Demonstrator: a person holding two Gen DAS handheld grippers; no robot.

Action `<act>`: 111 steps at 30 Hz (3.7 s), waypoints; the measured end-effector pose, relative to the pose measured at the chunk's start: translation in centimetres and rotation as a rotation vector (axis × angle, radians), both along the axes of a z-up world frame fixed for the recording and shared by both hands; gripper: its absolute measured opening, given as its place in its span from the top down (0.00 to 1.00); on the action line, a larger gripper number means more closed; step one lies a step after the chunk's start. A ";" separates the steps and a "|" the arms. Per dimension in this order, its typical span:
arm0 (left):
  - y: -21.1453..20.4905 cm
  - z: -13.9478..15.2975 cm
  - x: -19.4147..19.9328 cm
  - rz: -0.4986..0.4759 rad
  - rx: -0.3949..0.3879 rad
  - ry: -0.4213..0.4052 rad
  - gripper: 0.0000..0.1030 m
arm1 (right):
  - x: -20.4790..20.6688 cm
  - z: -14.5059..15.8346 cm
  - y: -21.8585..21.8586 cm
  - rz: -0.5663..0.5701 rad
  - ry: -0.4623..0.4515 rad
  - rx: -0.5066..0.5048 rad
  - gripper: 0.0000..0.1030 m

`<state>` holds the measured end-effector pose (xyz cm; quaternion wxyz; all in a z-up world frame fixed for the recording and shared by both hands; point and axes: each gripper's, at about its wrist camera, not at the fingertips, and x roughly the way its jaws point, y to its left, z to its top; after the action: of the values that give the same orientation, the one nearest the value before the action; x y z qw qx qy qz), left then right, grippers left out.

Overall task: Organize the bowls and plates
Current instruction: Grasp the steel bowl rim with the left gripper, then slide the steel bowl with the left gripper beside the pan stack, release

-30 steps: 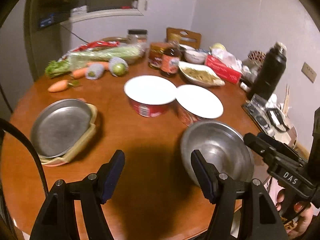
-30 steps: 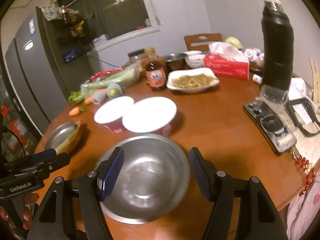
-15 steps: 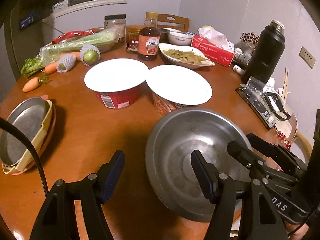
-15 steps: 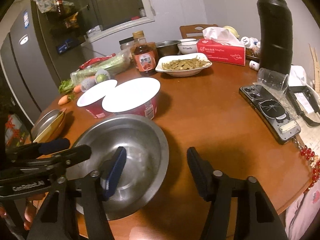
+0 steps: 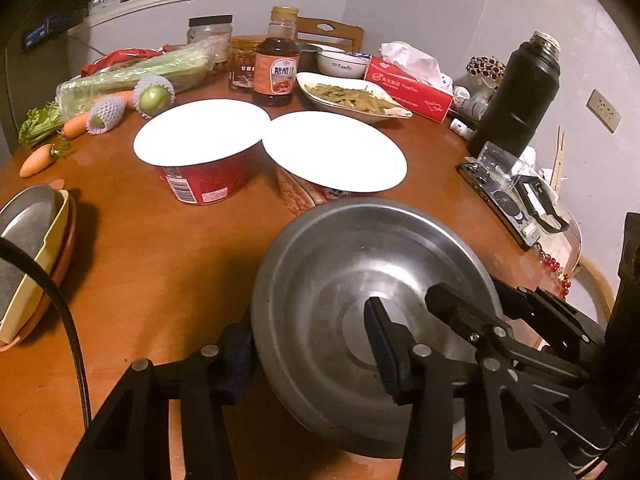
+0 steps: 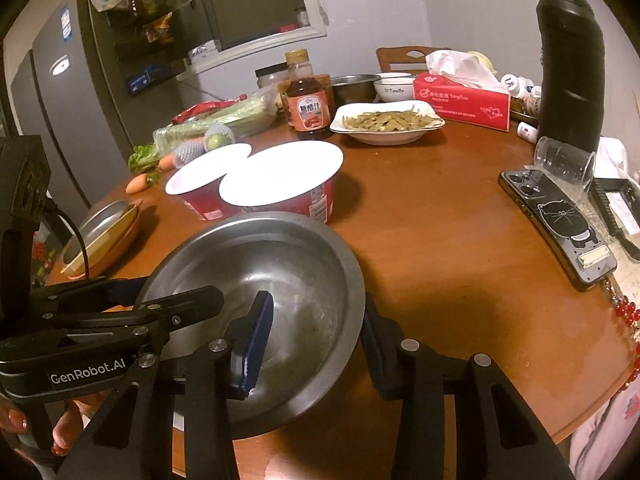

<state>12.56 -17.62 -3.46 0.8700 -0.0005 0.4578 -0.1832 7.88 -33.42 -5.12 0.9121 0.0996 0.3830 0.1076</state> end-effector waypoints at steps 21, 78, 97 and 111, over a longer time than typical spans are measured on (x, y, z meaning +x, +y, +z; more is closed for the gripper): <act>5.6 1.9 -2.6 0.102 0.008 -0.041 0.52 | -0.9 1.7 4.8 0.128 -0.014 0.022 0.56; 7.6 0.1 -2.2 0.145 0.015 -0.031 0.49 | -0.9 0.5 7.6 0.180 0.032 0.045 0.56; 8.2 2.5 -3.0 0.159 0.021 -0.097 0.45 | -1.3 1.7 5.8 0.130 0.008 0.064 0.56; 9.3 5.4 0.6 0.152 0.010 -0.139 0.44 | 1.8 4.6 6.5 0.133 -0.043 0.021 0.56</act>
<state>13.12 -8.35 1.96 0.9111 -0.0184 0.3958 -0.1138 9.72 -26.93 -0.50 0.9099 0.0811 0.3677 0.1742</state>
